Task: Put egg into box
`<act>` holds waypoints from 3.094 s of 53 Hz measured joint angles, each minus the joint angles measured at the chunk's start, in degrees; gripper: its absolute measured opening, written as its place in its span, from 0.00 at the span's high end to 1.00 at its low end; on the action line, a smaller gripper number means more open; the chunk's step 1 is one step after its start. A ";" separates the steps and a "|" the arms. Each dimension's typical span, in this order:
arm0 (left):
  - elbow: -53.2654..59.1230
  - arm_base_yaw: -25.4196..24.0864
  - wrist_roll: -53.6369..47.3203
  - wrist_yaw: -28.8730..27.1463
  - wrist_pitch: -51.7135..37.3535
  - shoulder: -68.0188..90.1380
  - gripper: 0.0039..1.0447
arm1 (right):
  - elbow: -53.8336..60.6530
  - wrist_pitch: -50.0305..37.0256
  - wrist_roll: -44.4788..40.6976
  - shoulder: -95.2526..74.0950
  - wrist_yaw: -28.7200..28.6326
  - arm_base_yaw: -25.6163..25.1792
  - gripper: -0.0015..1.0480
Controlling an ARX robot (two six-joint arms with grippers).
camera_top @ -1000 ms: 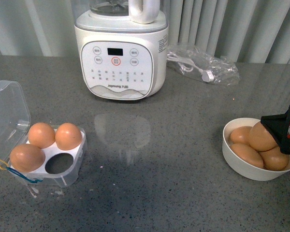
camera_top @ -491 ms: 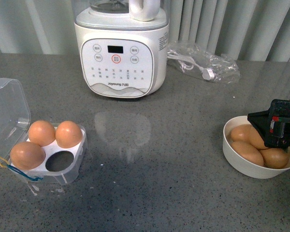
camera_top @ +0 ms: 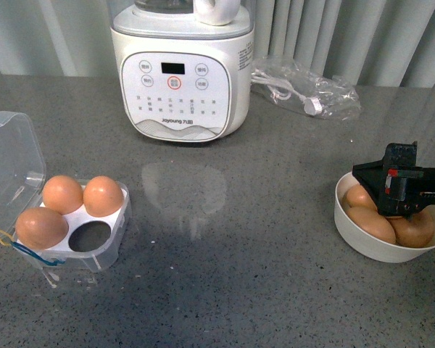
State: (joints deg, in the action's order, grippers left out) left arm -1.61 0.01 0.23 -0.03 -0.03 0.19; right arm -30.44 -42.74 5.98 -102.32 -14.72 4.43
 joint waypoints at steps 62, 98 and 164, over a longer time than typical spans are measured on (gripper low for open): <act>0.00 0.00 0.00 0.00 0.00 0.00 0.06 | -10.95 16.22 -7.43 9.35 -16.31 7.30 0.61; 0.00 0.00 0.00 0.00 0.00 0.00 0.06 | -35.54 24.22 -17.68 -11.45 -32.79 27.54 0.61; 0.00 0.00 0.00 0.00 0.00 0.00 0.06 | -50.86 42.56 -33.05 -25.09 -35.45 29.94 0.61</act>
State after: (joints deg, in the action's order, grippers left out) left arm -1.61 0.01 0.23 -0.03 -0.03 0.19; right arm -81.30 -0.19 -27.07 -127.42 -50.17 34.37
